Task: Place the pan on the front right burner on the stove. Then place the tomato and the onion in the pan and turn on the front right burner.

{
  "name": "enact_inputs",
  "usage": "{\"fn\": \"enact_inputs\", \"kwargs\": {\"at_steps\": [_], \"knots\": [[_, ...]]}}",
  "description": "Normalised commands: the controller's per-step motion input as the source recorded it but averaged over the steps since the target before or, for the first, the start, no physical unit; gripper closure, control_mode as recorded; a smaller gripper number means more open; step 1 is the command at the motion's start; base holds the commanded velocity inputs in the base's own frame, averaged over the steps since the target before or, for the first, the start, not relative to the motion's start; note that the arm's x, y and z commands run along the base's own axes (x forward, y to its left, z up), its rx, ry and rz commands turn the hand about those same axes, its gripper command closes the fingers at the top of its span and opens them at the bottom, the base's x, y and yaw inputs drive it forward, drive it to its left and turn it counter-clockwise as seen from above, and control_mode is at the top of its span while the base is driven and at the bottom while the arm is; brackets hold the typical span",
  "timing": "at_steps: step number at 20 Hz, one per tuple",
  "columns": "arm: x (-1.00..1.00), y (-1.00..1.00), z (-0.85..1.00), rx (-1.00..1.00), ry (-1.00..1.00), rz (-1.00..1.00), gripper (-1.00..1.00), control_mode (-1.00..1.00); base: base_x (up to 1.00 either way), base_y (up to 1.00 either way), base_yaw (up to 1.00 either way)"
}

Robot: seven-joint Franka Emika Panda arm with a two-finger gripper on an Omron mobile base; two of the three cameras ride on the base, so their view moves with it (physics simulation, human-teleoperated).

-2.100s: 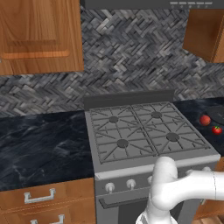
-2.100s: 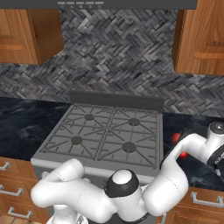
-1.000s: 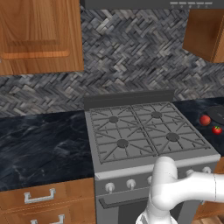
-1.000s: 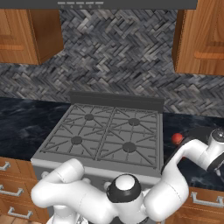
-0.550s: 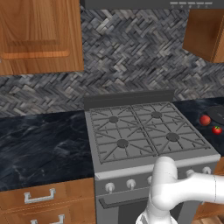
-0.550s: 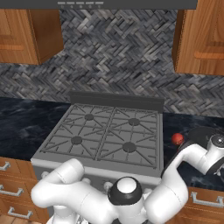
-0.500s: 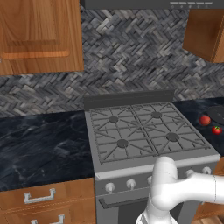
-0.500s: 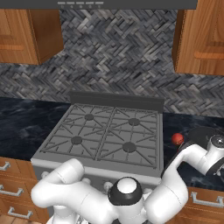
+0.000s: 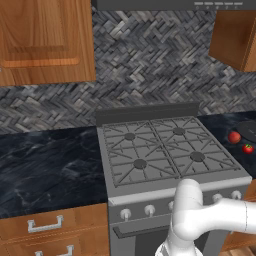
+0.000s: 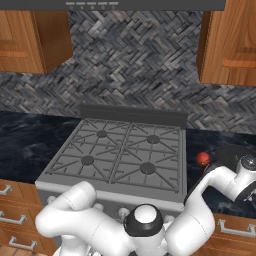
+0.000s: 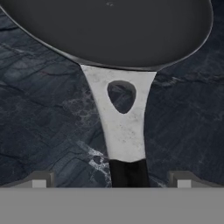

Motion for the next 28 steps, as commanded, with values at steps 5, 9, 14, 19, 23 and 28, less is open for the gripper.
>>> {"fn": "enact_inputs", "kwargs": {"at_steps": [5, 9, 14, 19, 23, 28], "knots": [[0.0, 0.0, 0.0, 0.0, 0.0, 0.0, 1.0, -1.0, 0.0, 0.0, 0.0], [0.0, 0.0, 0.0, 0.0, 0.0, 0.0, 1.0, -1.0, 0.0, 0.0, 0.0], [0.0, -0.01, 0.0, 0.0, 0.0, 0.0, 1.0, -1.0, 0.0, 0.0, 0.0], [0.0, 0.0, 0.05, 0.0, 0.0, 0.0, 1.0, -1.0, 0.0, 0.0, 0.0], [0.0, 0.0, 0.25, 0.0, 0.0, 0.0, 1.0, -1.0, 0.0, 0.0, 0.0], [0.0, -0.03, 0.37, 0.0, 0.0, 0.0, 1.0, -1.0, 0.0, 0.0, 0.0]]}}
